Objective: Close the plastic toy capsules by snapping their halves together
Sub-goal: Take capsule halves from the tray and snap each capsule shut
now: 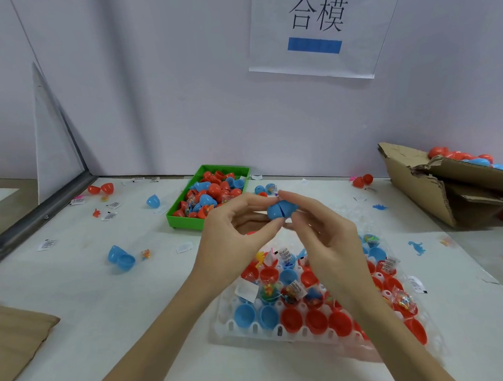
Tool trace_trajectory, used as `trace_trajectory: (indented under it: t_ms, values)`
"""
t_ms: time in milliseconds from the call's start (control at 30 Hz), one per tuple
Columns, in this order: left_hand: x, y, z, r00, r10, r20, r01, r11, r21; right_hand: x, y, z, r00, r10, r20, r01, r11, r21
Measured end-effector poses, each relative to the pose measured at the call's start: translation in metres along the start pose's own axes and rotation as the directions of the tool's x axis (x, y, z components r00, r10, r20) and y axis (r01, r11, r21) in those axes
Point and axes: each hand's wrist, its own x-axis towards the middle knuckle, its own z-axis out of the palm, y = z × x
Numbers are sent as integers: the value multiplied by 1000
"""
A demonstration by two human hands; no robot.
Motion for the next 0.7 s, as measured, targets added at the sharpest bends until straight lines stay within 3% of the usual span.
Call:
trace_trajectory:
  t_ms: [300, 700]
  values:
    - [-5, 2, 6, 1000, -6, -31, 6, 1000, -11, 0, 0, -2, 978, 114, -173, -95, 989, 117]
    - [-2, 5, 4, 1000, 5, -19, -5, 1000, 3, -1, 2, -3, 969, 162, -187, -138, 981, 137]
